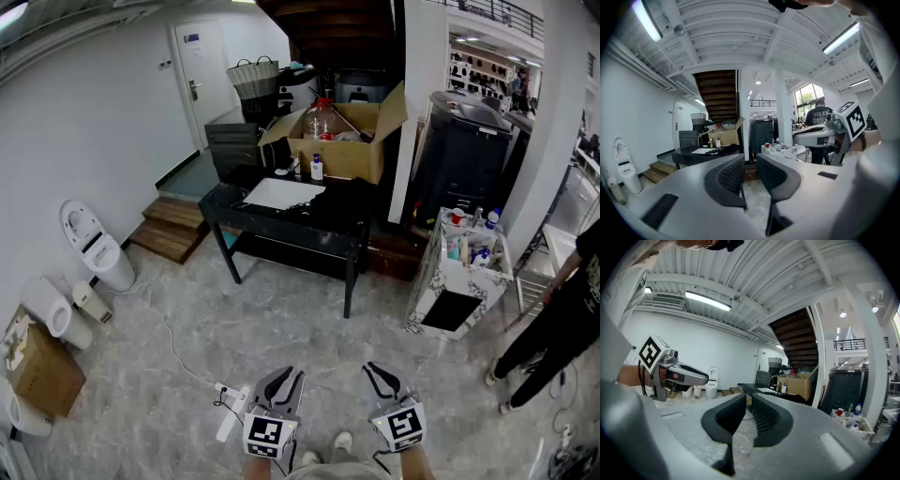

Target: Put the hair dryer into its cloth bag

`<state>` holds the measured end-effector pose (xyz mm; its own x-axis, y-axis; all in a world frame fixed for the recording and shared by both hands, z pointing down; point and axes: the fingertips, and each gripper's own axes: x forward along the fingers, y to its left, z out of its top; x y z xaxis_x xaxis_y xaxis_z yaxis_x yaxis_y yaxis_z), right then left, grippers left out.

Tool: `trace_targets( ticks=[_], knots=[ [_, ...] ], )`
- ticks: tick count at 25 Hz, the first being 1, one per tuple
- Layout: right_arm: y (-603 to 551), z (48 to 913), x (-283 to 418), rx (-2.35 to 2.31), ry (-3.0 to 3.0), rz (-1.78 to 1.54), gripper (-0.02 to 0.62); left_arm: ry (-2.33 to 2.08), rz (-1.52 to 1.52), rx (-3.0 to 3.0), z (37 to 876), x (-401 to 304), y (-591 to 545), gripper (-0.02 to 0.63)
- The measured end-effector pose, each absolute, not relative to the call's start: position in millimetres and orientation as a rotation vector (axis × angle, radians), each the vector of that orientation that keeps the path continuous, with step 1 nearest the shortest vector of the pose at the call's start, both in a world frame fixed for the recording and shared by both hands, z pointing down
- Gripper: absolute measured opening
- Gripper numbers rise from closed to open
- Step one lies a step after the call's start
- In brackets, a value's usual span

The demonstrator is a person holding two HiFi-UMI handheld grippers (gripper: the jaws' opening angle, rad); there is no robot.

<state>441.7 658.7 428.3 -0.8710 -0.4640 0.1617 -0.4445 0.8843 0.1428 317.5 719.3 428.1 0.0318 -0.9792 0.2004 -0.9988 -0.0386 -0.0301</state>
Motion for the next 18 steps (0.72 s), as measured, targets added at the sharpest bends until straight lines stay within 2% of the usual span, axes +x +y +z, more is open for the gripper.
trace_targets(
  ticks=[11, 18],
  knots=[
    [722, 411, 434, 0.734, -2.901, -0.186, 0.026, -2.087, 0.216, 2.223, 423, 320, 775, 0.077],
    [712, 429, 420, 0.736, -2.864, -0.163, 0.026, -2.099, 0.204, 2.22, 429, 308, 765, 0.077]
  ],
)
